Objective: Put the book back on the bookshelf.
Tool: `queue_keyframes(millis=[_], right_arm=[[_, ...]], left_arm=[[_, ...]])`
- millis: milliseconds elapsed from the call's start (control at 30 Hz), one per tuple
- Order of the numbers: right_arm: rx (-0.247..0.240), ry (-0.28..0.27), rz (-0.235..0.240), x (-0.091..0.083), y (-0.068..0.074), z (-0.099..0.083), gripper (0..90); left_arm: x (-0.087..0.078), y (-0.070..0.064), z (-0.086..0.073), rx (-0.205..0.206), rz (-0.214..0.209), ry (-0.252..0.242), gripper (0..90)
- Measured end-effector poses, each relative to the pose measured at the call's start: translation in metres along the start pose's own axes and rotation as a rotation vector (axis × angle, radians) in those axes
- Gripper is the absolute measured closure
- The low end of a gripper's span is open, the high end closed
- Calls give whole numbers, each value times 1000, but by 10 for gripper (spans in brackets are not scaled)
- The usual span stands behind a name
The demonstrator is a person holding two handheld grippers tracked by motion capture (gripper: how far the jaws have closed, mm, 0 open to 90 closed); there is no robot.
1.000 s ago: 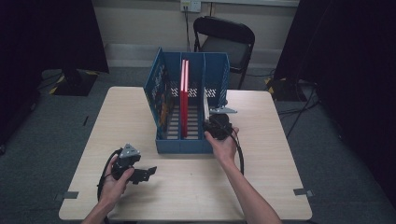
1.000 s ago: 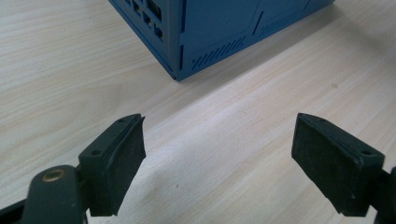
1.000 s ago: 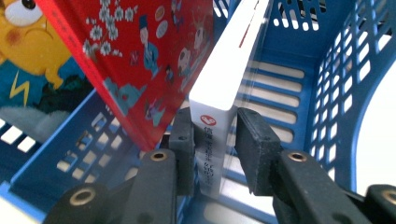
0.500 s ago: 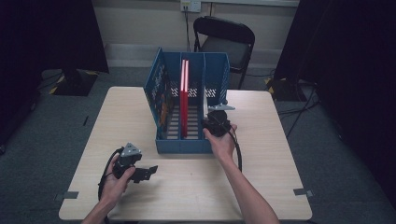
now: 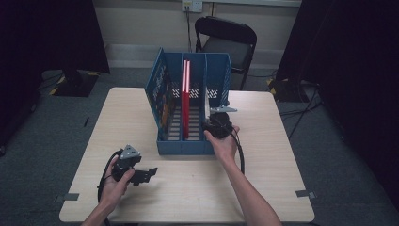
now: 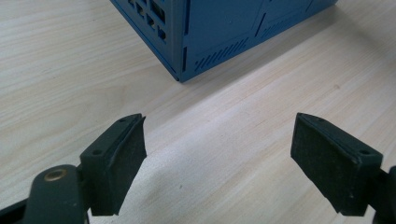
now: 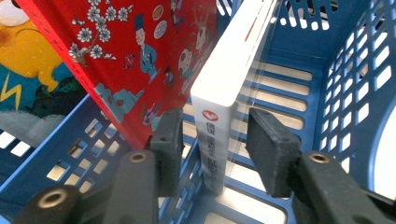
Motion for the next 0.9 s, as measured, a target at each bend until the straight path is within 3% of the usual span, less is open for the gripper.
queue_keyframes(millis=[133, 333, 367, 467, 500, 667, 900], right_arm=[[-3, 2, 13, -3, -1, -2, 465], [-5, -13, 73, -15, 0, -7, 383], [3, -27, 102, -19, 1, -7, 373], [-36, -36, 104, -27, 3, -10, 336], [-41, -26, 125, -29, 3, -12, 319], [-50, -64, 133, -45, -3, -15, 289], [-67, -82, 129, -68, -10, -24, 221]], left_arm=[[-2, 0, 0, 0, 7, -8, 178], [-2, 2, 0, -7, 15, -6, 180], [-2, 3, 0, -2, 17, -5, 180], [-1, 5, 1, -15, 20, -9, 179], [-1, 5, 1, -15, 19, -8, 180], [-5, 7, 0, 0, 30, -12, 180], [-7, 12, -1, -19, 44, -21, 180]])
Point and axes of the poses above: each handheld gripper's, and its own axes: x roughly forward along the jaws, z roughly out of its top, y roughly to its left, the point moved 10 cm from there along x, roughly forward along the jaws, and after that the axes turned 9 degrees about y, right-handed, at the moved point
